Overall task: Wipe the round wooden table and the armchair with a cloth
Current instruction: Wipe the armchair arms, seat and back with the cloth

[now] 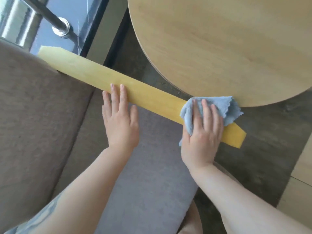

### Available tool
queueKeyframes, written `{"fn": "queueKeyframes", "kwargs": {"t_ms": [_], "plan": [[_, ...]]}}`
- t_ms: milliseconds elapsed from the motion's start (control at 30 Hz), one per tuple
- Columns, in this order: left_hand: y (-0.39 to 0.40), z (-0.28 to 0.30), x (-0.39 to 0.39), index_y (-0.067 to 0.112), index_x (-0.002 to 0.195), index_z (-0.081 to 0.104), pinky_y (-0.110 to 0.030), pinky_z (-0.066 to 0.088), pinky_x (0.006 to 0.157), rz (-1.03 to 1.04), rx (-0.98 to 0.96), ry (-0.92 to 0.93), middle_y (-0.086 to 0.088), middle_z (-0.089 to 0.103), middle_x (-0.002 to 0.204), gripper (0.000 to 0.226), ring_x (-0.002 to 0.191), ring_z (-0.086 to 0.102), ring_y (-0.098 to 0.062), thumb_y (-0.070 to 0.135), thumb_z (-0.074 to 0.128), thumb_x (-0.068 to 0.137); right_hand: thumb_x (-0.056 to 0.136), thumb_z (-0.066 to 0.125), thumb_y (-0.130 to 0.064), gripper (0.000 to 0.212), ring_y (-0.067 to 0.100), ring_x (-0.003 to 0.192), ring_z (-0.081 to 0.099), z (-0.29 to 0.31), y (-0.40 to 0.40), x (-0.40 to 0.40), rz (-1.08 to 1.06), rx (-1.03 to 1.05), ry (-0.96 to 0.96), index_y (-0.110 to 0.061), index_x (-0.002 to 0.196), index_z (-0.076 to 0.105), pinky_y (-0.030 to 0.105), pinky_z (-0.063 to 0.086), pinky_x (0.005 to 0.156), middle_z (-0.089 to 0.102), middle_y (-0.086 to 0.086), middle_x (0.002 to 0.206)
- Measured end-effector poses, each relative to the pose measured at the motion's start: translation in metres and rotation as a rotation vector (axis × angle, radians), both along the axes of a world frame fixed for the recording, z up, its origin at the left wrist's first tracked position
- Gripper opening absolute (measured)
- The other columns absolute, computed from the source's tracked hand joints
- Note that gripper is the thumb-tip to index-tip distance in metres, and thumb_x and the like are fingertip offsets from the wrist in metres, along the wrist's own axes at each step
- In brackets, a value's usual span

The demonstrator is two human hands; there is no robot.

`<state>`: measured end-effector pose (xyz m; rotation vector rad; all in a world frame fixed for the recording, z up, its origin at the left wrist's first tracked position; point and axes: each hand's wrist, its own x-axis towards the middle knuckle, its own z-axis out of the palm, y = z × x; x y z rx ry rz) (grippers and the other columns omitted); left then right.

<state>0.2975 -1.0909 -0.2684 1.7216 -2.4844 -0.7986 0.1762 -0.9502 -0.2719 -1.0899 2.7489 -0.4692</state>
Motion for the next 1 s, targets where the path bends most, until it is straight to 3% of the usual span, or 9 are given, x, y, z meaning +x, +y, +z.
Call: {"fn": "queueKeyframes", "kwargs": {"t_ms": [33, 167, 233, 367, 533, 667, 833, 933, 1000], "plan": [[0.004, -0.003, -0.005, 0.019, 0.154, 0.006, -0.034, -0.004, 0.120, 0.029, -0.002, 0.009, 0.000, -0.003, 0.162, 0.058, 0.148, -0.009, -0.022, 0.028, 0.028, 0.102, 0.092, 0.052, -0.022, 0.052, 0.033, 0.138, 0.031, -0.001, -0.017, 0.011, 0.039, -0.015, -0.036, -0.014, 0.143, 0.044, 0.050, 0.026, 0.113, 0.039, 0.009, 0.149], [0.013, -0.008, -0.015, 0.021, 0.154, -0.004, -0.035, -0.009, 0.118, 0.090, -0.004, -0.022, 0.002, -0.010, 0.161, 0.060, 0.147, -0.013, -0.015, 0.029, 0.027, 0.103, 0.090, 0.053, -0.013, 0.056, 0.025, 0.141, 0.031, -0.008, 0.007, -0.015, 0.620, 0.030, 0.040, -0.021, 0.144, 0.043, 0.043, 0.024, 0.115, 0.037, 0.001, 0.152], [0.014, -0.008, -0.016, 0.020, 0.154, -0.005, -0.035, -0.008, 0.119, 0.101, 0.003, -0.002, 0.001, -0.012, 0.161, 0.060, 0.147, -0.015, -0.014, 0.033, 0.026, 0.104, 0.091, 0.053, -0.013, 0.055, 0.025, 0.142, 0.030, -0.003, 0.039, -0.039, 0.578, 0.048, 0.042, -0.020, 0.145, 0.042, 0.046, 0.027, 0.114, 0.036, 0.002, 0.152], [0.018, -0.011, -0.028, 0.017, 0.154, -0.005, -0.037, -0.006, 0.119, 0.170, 0.007, 0.025, -0.002, -0.012, 0.161, 0.060, 0.147, -0.014, -0.017, 0.031, 0.026, 0.104, 0.095, 0.051, -0.020, 0.050, 0.029, 0.142, 0.028, -0.001, 0.010, -0.003, 0.157, 0.028, -0.028, -0.016, 0.144, 0.043, 0.049, 0.027, 0.113, 0.036, 0.007, 0.152], [0.017, -0.006, -0.034, 0.016, 0.154, -0.006, -0.035, -0.006, 0.119, 0.203, 0.042, 0.017, -0.002, -0.014, 0.161, 0.061, 0.147, -0.015, -0.017, 0.030, 0.026, 0.103, 0.087, 0.051, -0.007, 0.063, 0.022, 0.145, 0.023, 0.005, 0.048, -0.059, 0.712, 0.118, -0.002, -0.022, 0.147, 0.038, 0.041, 0.020, 0.118, 0.031, 0.000, 0.154], [0.019, -0.003, -0.039, 0.017, 0.154, -0.005, -0.034, -0.004, 0.120, 0.248, 0.033, -0.016, -0.001, -0.012, 0.161, 0.061, 0.147, -0.014, -0.017, 0.031, 0.027, 0.103, 0.078, 0.056, 0.001, 0.073, 0.023, 0.145, 0.020, 0.016, 0.057, -0.066, 0.664, 0.193, -0.048, -0.019, 0.146, 0.039, 0.040, 0.014, 0.119, 0.030, 0.001, 0.155], [0.017, -0.002, -0.041, 0.018, 0.155, 0.003, -0.037, -0.001, 0.120, 0.300, 0.032, -0.034, 0.000, -0.005, 0.162, 0.061, 0.148, -0.008, -0.017, 0.027, 0.033, 0.102, 0.077, 0.040, 0.003, 0.068, 0.018, 0.144, 0.025, 0.007, 0.005, -0.115, 1.490, 0.161, -0.153, -0.015, 0.143, 0.044, 0.040, 0.022, 0.117, 0.036, 0.000, 0.152], [0.042, 0.001, -0.057, 0.019, 0.154, 0.010, -0.034, -0.002, 0.119, 0.553, 0.011, 0.099, 0.004, 0.001, 0.162, 0.059, 0.148, -0.004, -0.013, 0.022, 0.036, 0.101, 0.070, 0.044, 0.011, 0.078, 0.018, 0.142, 0.030, 0.010, -0.047, -0.160, 1.361, 0.180, -0.306, -0.016, 0.143, 0.044, 0.038, 0.026, 0.115, 0.036, 0.001, 0.152], [0.087, 0.003, -0.088, 0.021, 0.154, 0.009, -0.029, -0.004, 0.118, 0.870, 0.029, 0.244, 0.008, 0.001, 0.161, 0.058, 0.147, -0.005, -0.007, 0.024, 0.030, 0.101, 0.072, 0.052, 0.013, 0.076, 0.011, 0.139, 0.031, 0.016, -0.071, -0.170, 1.323, 0.164, -0.375, -0.017, 0.142, 0.046, 0.023, 0.023, 0.115, 0.037, -0.002, 0.151]]}}
